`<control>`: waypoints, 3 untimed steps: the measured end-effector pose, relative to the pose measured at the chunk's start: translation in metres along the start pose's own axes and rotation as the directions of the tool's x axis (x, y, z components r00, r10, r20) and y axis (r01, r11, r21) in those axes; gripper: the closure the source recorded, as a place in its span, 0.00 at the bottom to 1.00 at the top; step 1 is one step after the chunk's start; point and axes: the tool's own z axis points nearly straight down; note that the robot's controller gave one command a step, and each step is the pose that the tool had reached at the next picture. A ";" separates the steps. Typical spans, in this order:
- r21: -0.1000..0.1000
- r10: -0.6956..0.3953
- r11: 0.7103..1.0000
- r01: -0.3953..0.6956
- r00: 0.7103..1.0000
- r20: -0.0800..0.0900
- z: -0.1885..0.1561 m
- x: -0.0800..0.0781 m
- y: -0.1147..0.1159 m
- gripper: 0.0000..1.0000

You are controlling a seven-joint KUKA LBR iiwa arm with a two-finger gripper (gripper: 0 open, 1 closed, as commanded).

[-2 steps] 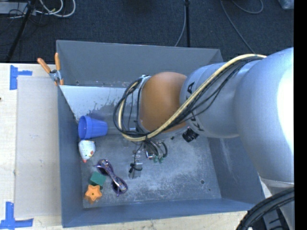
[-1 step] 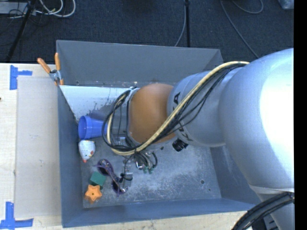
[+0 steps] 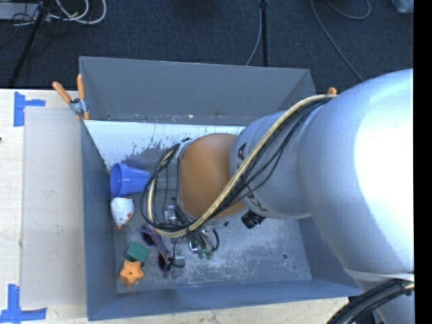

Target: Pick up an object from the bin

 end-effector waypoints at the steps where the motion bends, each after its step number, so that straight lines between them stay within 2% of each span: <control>1: -0.009 -0.054 0.998 0.054 0.999 0.000 0.011 0.035 0.017 1.00; 2: -0.009 -0.053 0.999 0.053 0.999 0.000 0.011 0.035 0.017 1.00; 3: -0.009 -0.103 0.995 0.102 0.995 0.000 -0.099 0.021 0.024 1.00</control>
Offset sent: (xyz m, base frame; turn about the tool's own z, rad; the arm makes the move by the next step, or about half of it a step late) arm 0.0000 0.0000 0.0000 0.0000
